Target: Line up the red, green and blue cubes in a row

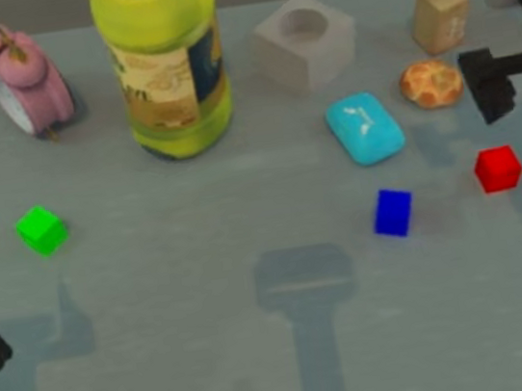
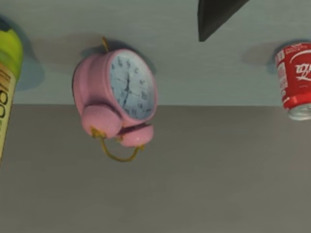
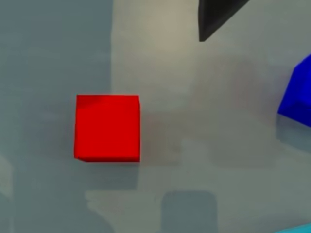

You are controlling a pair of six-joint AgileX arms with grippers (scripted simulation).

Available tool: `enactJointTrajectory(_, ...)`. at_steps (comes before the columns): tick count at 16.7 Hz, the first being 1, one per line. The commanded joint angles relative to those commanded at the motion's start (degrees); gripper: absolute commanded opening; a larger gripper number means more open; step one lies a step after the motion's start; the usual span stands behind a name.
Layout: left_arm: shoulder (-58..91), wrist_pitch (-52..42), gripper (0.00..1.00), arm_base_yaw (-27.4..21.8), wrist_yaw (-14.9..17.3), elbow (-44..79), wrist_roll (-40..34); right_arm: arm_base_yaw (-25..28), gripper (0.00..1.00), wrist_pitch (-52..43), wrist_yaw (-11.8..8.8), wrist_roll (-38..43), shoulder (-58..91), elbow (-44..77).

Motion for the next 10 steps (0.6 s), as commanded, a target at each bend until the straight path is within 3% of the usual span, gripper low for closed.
enactJointTrajectory(5,0.00,0.00,1.00,0.00,0.00,0.00,0.00,0.98,1.00,-7.15,0.12,0.70,14.13,11.32)
enactJointTrajectory(10,0.00,0.00,1.00,0.00,0.00,0.00,0.00,1.06,1.00,-7.89,0.16,0.79,15.55,12.51)
